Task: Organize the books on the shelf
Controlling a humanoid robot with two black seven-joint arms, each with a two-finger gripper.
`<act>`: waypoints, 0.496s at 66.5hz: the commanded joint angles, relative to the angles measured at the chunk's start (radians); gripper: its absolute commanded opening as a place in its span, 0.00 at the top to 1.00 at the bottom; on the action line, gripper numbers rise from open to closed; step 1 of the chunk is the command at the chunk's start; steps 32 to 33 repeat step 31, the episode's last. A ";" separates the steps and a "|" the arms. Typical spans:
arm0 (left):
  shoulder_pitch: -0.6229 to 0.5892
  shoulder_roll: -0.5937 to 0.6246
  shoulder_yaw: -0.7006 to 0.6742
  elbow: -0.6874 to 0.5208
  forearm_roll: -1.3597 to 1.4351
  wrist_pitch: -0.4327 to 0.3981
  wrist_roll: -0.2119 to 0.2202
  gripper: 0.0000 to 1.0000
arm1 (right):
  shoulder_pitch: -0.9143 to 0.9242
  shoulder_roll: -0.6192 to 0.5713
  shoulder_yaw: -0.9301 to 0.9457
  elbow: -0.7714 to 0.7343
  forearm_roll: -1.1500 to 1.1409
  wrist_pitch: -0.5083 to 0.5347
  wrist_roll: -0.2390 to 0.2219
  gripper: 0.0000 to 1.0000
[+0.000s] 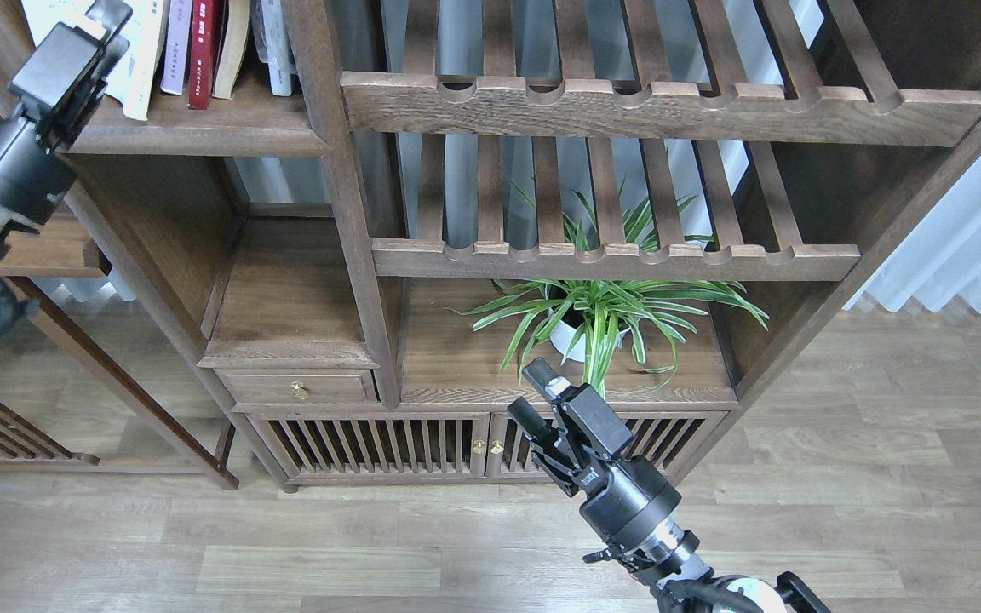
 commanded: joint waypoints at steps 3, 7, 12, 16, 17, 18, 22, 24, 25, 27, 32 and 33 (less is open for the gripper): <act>0.043 0.035 0.054 -0.026 -0.010 0.000 -0.001 0.22 | 0.005 0.000 0.000 0.000 -0.003 -0.001 0.000 0.00; 0.062 0.042 0.094 -0.041 -0.010 0.000 -0.001 0.22 | 0.008 0.000 0.000 0.000 -0.005 -0.001 0.000 0.00; 0.078 0.042 0.128 -0.042 -0.010 0.000 -0.004 0.22 | 0.013 0.000 0.000 0.000 -0.005 -0.001 0.000 0.00; 0.089 0.042 0.145 -0.041 -0.011 0.000 -0.010 0.22 | 0.015 0.000 0.000 0.000 -0.006 -0.001 0.000 0.00; 0.094 0.042 0.149 -0.042 -0.011 0.000 -0.012 0.22 | 0.015 0.000 0.000 0.000 -0.006 -0.001 0.000 0.00; 0.100 0.042 0.152 -0.042 -0.013 0.000 -0.012 0.22 | 0.016 0.000 0.000 0.000 -0.006 -0.001 0.000 0.00; 0.126 0.039 0.157 -0.039 -0.014 0.000 -0.014 0.22 | 0.016 0.000 0.000 0.000 -0.006 -0.001 0.000 0.00; 0.141 0.038 0.157 -0.036 -0.017 0.000 -0.012 0.22 | 0.016 0.000 0.000 0.000 -0.006 -0.002 0.000 0.00; 0.147 0.036 0.157 -0.035 -0.020 0.000 -0.012 0.22 | 0.018 0.000 0.000 0.000 -0.006 -0.002 0.000 0.00; 0.176 0.033 0.158 -0.032 -0.043 0.000 -0.010 0.22 | 0.021 0.000 0.000 0.000 -0.006 -0.007 0.000 0.00; 0.189 0.033 0.160 -0.030 -0.051 0.000 -0.010 0.21 | 0.028 0.000 0.001 0.000 -0.006 -0.013 0.000 0.00; 0.189 0.033 0.160 -0.030 -0.051 0.000 -0.010 0.21 | 0.028 0.000 0.001 0.000 -0.006 -0.013 0.000 0.00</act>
